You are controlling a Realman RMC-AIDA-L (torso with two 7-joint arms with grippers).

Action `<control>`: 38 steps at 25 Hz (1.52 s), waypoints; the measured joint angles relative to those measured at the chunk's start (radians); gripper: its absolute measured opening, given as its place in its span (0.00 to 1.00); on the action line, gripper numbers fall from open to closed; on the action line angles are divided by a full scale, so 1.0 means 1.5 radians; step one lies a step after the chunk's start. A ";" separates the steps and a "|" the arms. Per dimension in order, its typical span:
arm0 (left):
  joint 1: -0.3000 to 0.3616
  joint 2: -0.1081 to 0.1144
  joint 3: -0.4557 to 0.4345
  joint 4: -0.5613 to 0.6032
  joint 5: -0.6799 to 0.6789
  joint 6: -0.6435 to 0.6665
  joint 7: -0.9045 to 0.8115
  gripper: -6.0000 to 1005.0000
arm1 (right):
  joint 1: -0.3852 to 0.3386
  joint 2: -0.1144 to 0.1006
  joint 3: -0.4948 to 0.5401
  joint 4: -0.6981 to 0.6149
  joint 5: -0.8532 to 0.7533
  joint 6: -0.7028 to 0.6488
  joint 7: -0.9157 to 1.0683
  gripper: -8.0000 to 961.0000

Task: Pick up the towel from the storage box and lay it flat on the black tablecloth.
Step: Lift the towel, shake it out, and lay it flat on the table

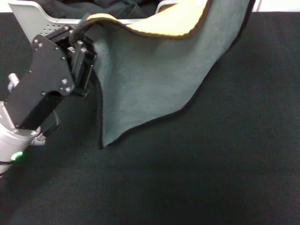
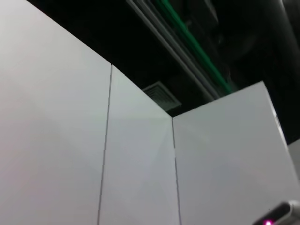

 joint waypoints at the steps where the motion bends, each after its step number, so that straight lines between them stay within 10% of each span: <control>1: -0.001 0.005 0.000 0.000 0.001 0.006 -0.016 0.04 | -0.010 0.002 -0.006 -0.009 0.000 -0.003 -0.002 0.05; 19: 0.010 0.100 0.000 0.080 0.081 0.079 -0.311 0.04 | -0.252 0.008 -0.106 -0.233 0.065 -0.146 -0.014 0.05; 38: 0.169 0.118 0.000 0.203 0.230 0.084 -0.411 0.04 | -0.367 0.008 -0.056 -0.209 0.131 -0.416 -0.041 0.06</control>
